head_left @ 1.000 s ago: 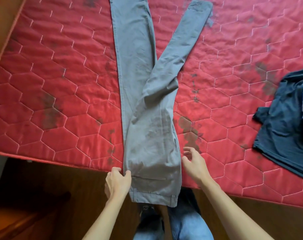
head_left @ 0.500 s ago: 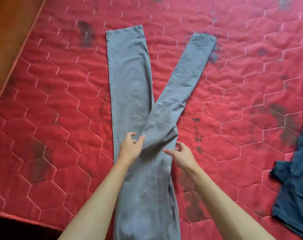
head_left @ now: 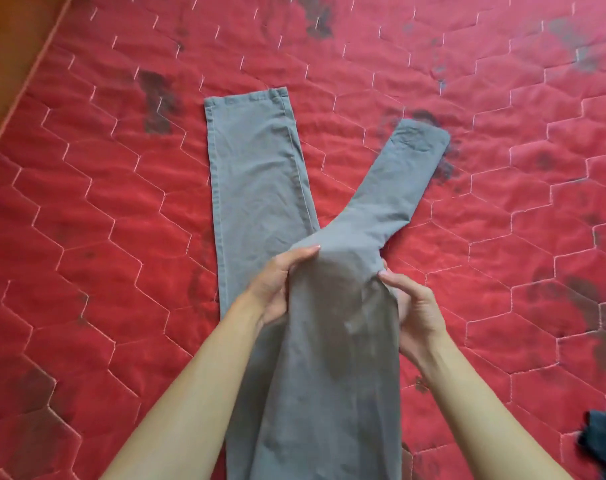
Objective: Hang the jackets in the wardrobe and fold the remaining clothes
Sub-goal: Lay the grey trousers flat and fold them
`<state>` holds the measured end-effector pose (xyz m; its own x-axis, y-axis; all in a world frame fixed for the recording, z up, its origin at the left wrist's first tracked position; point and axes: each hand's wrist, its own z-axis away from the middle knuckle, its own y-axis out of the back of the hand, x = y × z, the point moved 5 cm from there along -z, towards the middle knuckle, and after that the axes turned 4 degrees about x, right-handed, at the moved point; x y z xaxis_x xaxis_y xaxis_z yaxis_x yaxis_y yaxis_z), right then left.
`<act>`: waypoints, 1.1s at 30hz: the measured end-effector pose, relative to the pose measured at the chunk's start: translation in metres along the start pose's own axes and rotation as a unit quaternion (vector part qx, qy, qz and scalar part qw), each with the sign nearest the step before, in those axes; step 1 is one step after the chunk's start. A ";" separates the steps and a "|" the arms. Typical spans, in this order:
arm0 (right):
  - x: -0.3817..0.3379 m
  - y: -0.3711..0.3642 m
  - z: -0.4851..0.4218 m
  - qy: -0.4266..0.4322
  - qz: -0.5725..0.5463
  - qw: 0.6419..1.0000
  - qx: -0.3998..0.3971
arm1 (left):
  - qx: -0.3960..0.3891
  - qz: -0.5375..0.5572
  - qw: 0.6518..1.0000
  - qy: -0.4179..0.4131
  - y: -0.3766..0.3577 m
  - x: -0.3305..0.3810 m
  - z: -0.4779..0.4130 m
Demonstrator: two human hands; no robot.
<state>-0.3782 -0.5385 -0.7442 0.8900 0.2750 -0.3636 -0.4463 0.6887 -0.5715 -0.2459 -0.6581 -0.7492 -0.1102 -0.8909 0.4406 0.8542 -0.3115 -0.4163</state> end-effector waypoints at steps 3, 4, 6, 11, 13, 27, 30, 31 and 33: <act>-0.031 -0.020 -0.012 0.013 -0.032 0.999 0.016 | -0.041 0.043 0.998 -0.015 0.008 0.048 -0.002; -0.037 -0.030 -0.015 0.001 -0.025 1.000 0.016 | -0.067 0.044 0.997 -0.020 0.010 0.063 -0.003; -0.047 -0.043 -0.028 -0.028 -0.021 0.999 0.024 | -0.121 0.048 0.991 -0.007 0.012 0.088 -0.006; -0.063 -0.085 -0.073 -0.106 0.067 0.990 0.071 | -0.104 0.067 0.992 0.029 0.019 0.124 -0.019; -0.067 -0.102 -0.088 -0.117 0.115 0.984 0.075 | -0.081 0.083 0.993 0.011 0.018 0.138 -0.027; -0.137 -0.230 -0.161 0.092 0.347 0.933 0.043 | -0.037 0.031 0.993 -0.109 0.032 0.244 -0.045; -0.143 -0.250 -0.173 0.114 0.320 0.940 0.030 | -0.031 0.030 0.987 -0.152 0.035 0.273 -0.041; -0.146 -0.256 -0.178 0.128 0.298 0.946 0.021 | -0.022 0.017 0.984 -0.175 0.035 0.285 -0.041; -0.151 -0.270 -0.190 0.159 0.261 0.952 -0.008 | 0.014 -0.002 0.970 -0.244 0.037 0.312 -0.046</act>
<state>-0.4098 -0.8934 -0.6744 0.4740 0.3595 -0.8038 -0.8240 0.5029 -0.2610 -0.2723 -0.9628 -0.6634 0.1345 -0.6249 0.7691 0.8683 -0.2996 -0.3953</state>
